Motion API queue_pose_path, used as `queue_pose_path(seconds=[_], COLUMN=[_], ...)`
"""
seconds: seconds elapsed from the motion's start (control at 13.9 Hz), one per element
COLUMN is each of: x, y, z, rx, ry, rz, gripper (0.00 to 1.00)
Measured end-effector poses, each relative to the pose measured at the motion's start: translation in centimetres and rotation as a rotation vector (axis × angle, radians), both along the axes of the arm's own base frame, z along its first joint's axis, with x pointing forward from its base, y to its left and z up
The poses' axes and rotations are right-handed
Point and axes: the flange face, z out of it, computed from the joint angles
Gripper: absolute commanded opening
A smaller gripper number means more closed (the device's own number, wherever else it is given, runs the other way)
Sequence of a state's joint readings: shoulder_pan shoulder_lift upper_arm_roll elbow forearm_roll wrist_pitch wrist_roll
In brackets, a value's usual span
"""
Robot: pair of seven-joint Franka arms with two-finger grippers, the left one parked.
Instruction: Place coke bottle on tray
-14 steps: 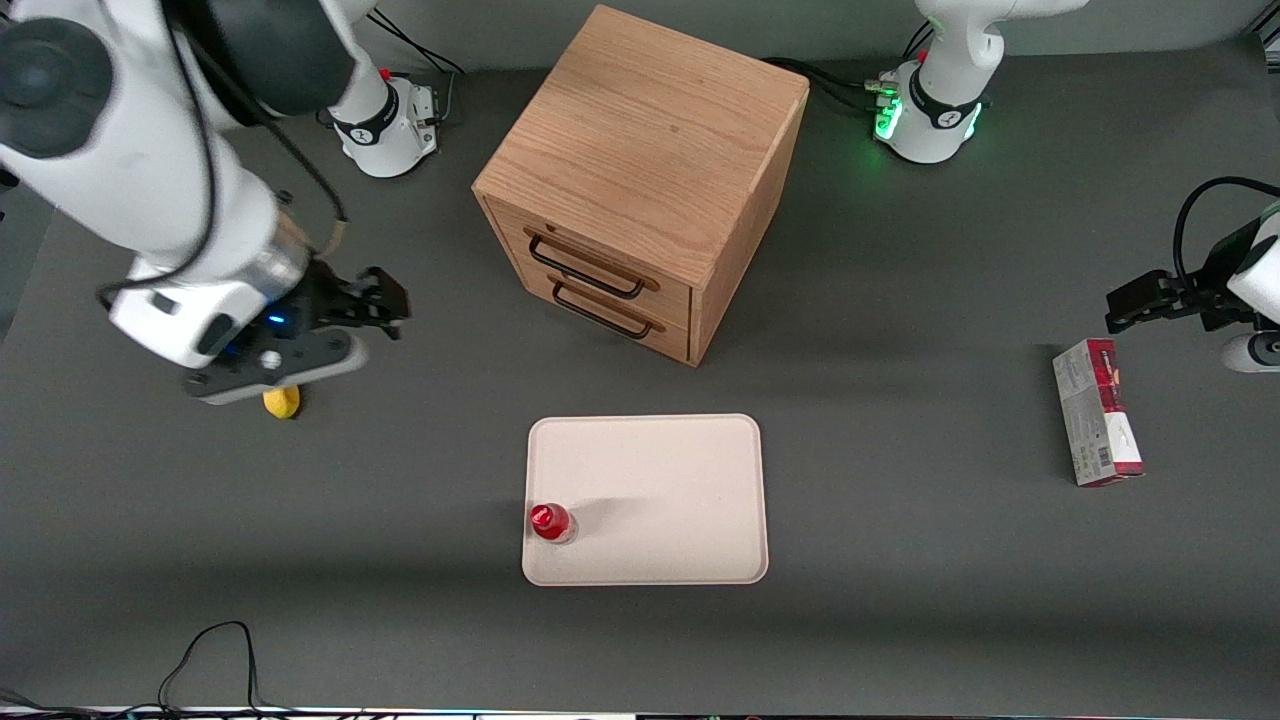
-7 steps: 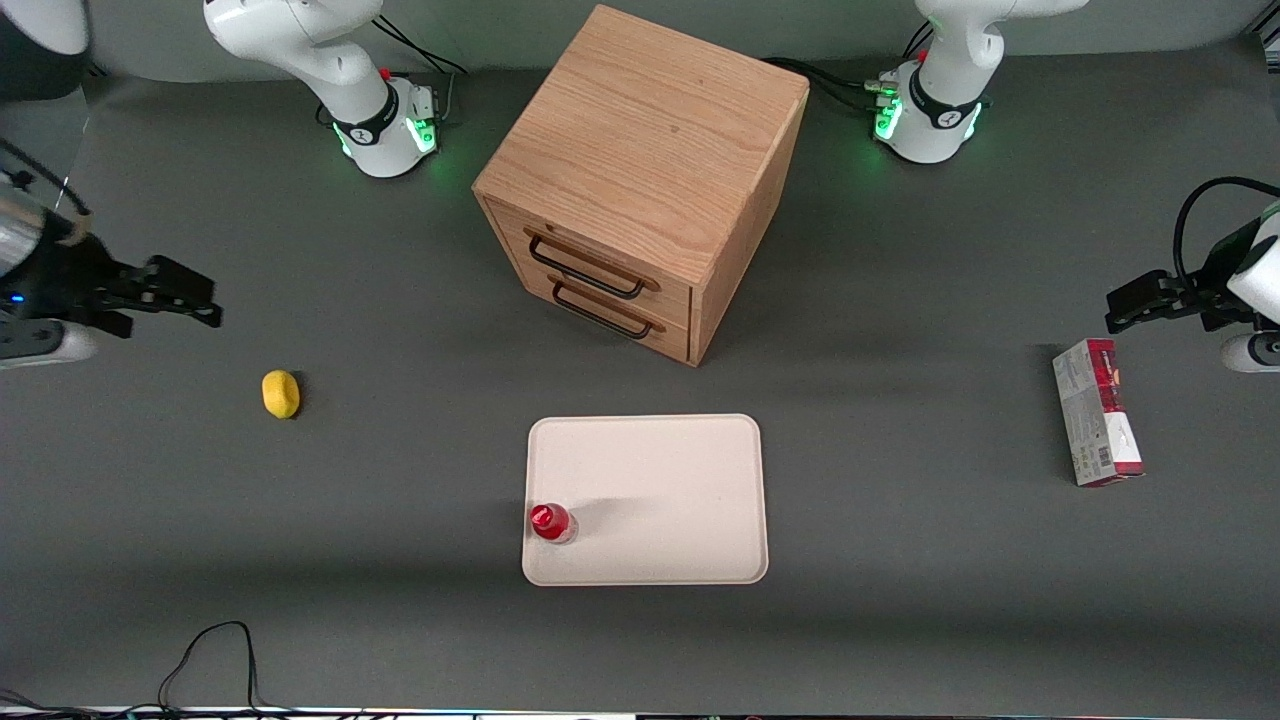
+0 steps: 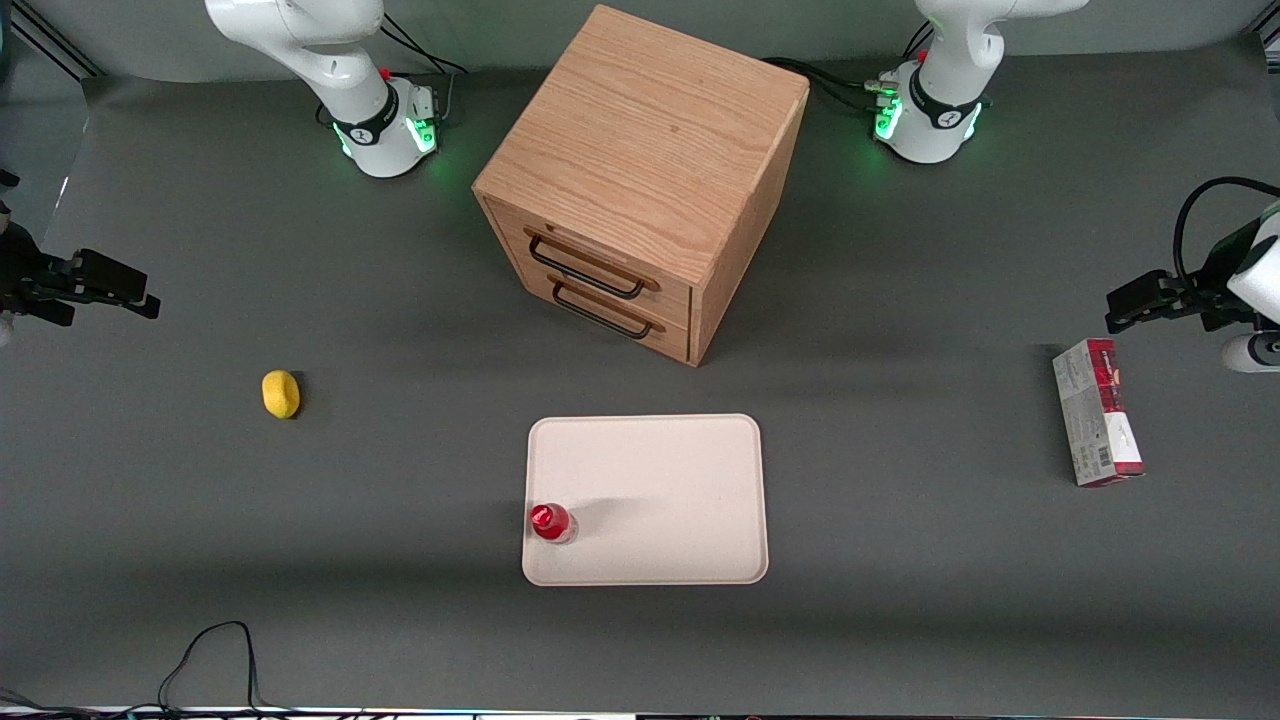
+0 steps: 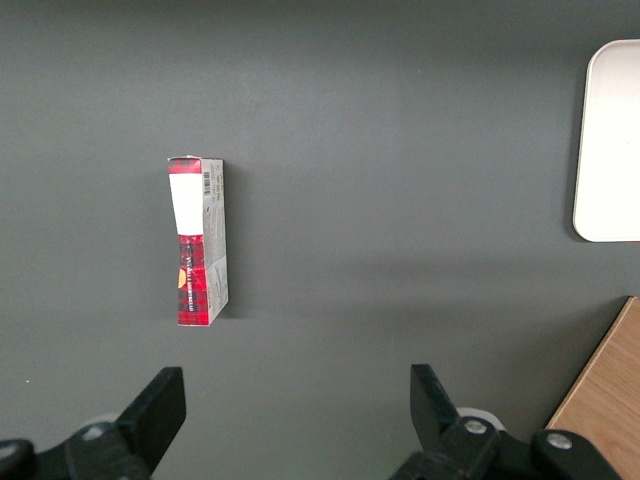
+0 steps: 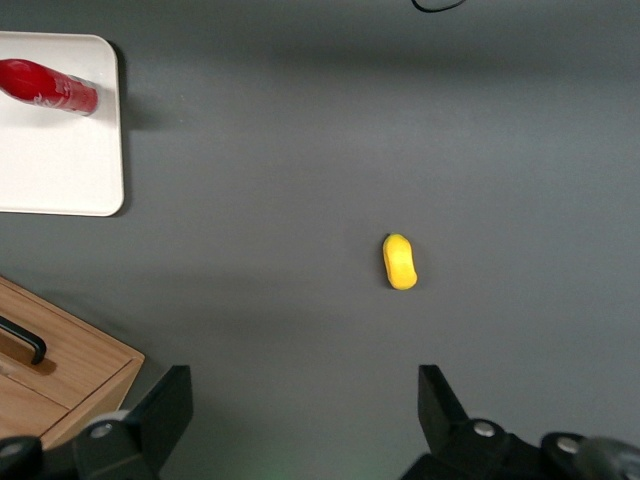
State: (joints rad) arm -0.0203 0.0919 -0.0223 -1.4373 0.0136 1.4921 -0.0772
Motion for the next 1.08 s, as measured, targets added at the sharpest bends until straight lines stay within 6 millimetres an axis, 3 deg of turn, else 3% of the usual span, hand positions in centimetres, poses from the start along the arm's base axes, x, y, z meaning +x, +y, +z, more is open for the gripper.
queue_pose_path(seconds=[1.08], x=[0.5], y=[-0.5], z=[-1.9], rx=[-0.01], ry=[0.032], rz=[-0.008], gripper=[1.0])
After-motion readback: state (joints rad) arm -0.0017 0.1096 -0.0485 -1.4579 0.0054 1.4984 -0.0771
